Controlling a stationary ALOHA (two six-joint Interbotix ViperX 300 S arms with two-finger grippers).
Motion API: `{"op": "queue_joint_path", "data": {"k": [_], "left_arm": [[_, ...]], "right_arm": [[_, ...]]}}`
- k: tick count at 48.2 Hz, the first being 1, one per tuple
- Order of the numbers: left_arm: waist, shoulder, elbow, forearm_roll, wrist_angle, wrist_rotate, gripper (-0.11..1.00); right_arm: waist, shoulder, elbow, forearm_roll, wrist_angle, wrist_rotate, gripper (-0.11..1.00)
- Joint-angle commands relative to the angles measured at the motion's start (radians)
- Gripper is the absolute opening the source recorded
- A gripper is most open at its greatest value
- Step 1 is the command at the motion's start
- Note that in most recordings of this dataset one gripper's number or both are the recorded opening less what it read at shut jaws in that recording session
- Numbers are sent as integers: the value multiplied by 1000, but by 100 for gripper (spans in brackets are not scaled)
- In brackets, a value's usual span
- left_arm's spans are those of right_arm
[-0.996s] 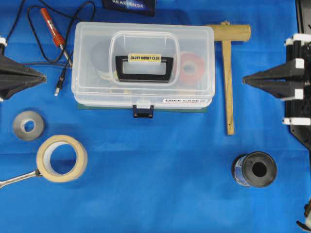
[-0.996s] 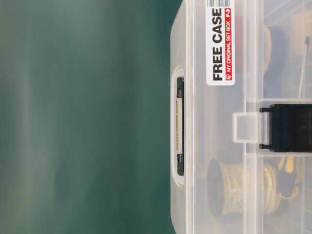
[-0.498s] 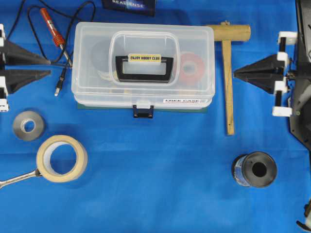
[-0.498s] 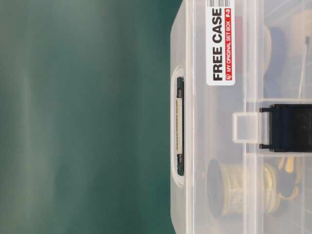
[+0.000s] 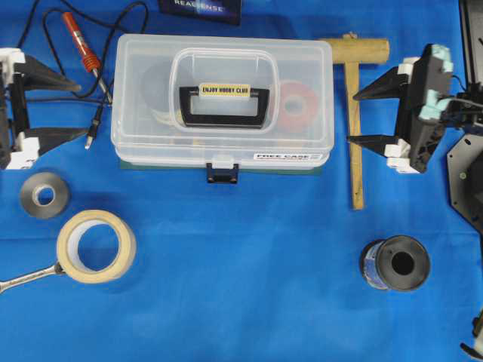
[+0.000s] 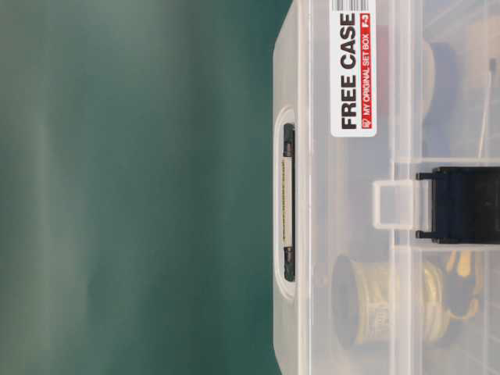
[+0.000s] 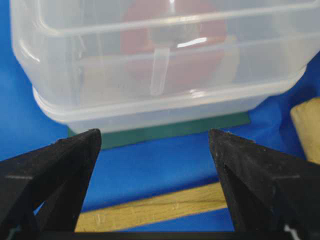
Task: Open the tool box with both arms.
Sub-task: 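Move both grippers inward to the left and right sides of the lid, then close both grippers on the lid edges and start lifting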
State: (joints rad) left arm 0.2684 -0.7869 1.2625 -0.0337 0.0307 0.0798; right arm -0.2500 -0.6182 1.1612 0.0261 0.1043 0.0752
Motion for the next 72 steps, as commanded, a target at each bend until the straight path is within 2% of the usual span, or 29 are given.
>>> {"op": "queue_joint_path", "data": {"k": [1, 12, 22, 44, 72], "left_arm": [[5, 57, -18, 0, -52, -2, 88], [-6, 201, -61, 0, -163, -3, 88], [-6, 270, -95, 0, -186, -2, 88], [-15, 261, -107, -2, -192, -6, 88], [-18, 179, -130, -3, -193, -3, 88]], "right_arm": [[-2, 28, -31, 0, -23, 2, 86], [-3, 69, -48, -2, -81, 2, 86], [-3, 130, -74, -2, -146, -2, 86], [-3, 143, -110, -3, -149, -2, 86], [-9, 32, -121, -3, -140, -3, 86]]}}
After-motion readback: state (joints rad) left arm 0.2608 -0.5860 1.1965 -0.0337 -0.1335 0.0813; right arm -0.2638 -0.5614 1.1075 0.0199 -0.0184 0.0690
